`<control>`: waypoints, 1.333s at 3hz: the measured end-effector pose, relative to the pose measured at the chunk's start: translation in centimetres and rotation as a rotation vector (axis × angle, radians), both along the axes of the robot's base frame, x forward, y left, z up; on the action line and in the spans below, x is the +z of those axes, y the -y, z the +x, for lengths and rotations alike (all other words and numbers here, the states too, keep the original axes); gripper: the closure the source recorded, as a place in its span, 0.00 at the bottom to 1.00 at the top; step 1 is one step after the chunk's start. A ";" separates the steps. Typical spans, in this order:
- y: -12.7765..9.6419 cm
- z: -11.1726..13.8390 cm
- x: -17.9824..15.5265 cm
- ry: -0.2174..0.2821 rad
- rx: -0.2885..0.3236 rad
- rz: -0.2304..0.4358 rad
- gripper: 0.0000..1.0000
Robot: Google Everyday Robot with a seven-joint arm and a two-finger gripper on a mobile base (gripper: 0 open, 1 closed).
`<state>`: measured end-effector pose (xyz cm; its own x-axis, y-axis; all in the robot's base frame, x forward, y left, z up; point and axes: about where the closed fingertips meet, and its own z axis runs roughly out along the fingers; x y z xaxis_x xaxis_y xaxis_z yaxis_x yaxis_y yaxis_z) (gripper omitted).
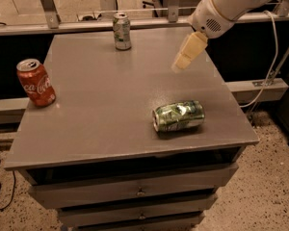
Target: Move 7up can near green can
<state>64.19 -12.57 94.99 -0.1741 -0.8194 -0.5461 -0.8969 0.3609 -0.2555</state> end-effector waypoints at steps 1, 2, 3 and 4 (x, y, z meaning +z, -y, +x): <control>-0.5 0.6 -0.2 0.009 -0.005 0.029 0.00; -2.5 3.7 -1.2 0.032 -0.022 0.110 0.00; -5.3 8.7 -3.3 0.053 -0.066 0.231 0.00; -8.1 13.8 -5.3 0.073 -0.130 0.342 0.00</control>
Offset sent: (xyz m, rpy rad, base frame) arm 0.1013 0.0488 -0.0279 0.2546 -0.0990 -0.0755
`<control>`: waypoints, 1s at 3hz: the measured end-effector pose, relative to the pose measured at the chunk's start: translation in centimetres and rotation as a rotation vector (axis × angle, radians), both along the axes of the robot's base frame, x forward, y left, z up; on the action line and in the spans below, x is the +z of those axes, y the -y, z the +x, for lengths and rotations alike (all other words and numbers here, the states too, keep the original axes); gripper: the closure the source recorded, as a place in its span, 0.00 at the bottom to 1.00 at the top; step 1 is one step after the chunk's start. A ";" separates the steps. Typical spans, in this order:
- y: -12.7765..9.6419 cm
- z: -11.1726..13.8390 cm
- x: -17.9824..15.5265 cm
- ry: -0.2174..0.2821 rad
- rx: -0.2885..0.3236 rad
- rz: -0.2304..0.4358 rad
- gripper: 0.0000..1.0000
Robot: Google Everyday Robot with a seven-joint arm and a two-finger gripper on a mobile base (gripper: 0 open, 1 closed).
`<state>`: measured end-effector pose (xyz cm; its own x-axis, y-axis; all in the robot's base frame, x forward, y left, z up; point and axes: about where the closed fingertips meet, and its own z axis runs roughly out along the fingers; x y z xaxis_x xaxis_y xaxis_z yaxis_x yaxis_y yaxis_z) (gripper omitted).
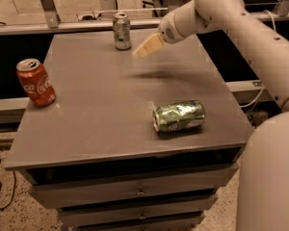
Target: Move 7up can near green can
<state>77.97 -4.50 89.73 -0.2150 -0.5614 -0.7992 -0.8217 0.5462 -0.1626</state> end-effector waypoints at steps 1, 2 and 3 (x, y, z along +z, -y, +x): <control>-1.7 3.8 -1.2 0.017 -0.083 0.087 0.00; -3.0 6.6 -1.6 0.039 -0.159 0.156 0.00; -4.3 8.6 -1.3 0.058 -0.198 0.214 0.00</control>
Offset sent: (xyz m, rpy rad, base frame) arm 0.0998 0.0370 -0.0157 0.2416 -0.0767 -0.2660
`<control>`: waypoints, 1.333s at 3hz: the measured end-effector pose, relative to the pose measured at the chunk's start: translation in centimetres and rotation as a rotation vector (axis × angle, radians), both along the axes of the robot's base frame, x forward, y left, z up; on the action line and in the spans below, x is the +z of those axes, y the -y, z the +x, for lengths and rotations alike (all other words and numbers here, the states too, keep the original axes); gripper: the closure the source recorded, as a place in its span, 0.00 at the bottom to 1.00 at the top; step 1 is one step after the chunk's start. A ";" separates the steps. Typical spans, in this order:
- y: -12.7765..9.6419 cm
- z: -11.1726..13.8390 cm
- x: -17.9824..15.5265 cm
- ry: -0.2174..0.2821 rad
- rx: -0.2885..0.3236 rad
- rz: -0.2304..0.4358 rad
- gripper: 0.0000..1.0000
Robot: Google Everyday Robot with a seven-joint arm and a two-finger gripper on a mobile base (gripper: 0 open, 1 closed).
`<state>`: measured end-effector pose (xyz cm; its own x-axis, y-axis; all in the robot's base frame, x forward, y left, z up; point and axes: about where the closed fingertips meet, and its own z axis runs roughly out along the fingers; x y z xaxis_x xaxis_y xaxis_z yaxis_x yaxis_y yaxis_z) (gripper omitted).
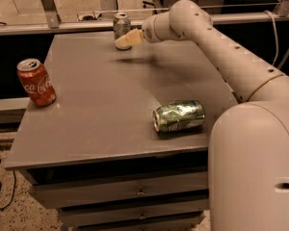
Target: Move 7up can near green can
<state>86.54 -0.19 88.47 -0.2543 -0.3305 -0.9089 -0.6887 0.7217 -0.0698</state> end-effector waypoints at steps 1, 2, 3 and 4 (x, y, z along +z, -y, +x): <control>-2.1 1.2 0.6 -0.011 -0.003 0.049 0.00; -3.5 1.8 1.1 -0.022 0.000 0.078 0.00; -4.5 2.3 1.1 -0.029 -0.005 0.091 0.15; -4.6 2.5 1.0 -0.026 -0.017 0.094 0.38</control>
Offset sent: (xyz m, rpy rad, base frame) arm 0.0284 0.0530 0.0261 0.1175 0.0344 0.0026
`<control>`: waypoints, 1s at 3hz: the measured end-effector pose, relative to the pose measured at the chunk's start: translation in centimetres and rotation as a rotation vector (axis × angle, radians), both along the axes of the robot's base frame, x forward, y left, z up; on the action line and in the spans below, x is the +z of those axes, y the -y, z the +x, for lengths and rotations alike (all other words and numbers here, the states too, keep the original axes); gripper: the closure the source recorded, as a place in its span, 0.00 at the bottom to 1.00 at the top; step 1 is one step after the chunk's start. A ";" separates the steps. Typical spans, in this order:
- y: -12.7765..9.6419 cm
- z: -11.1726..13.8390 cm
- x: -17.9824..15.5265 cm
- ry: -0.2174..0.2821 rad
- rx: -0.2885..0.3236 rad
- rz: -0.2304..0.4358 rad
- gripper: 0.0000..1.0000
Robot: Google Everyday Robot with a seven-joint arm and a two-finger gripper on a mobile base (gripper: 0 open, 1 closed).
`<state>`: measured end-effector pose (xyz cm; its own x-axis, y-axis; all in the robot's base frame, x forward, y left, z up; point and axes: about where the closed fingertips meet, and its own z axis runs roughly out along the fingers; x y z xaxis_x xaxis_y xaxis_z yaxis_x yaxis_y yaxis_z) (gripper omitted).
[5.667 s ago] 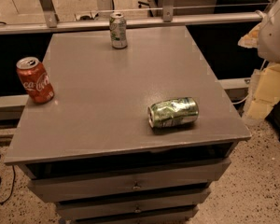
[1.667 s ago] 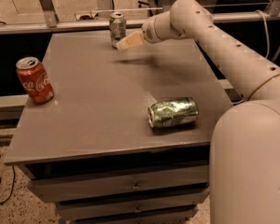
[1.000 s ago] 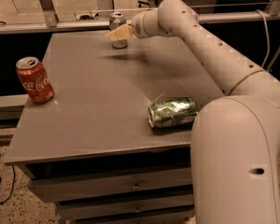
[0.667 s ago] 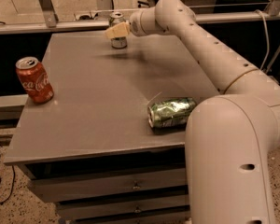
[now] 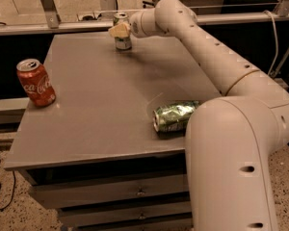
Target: Move 7up can near green can
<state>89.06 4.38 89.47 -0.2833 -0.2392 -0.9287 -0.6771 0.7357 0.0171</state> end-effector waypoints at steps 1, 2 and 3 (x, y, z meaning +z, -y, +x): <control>0.6 -0.3 0.3 0.014 -0.011 -0.009 0.60; 1.3 -1.7 1.2 0.041 -0.004 -0.017 0.84; 2.5 -4.5 3.3 0.089 0.031 -0.025 1.00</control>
Offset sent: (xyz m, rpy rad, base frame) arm -0.0364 -0.0281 0.0284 -0.0271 -0.0823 0.0009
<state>84.53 1.84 92.80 -0.1922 -0.2704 -0.9434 -0.6978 0.7136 -0.0624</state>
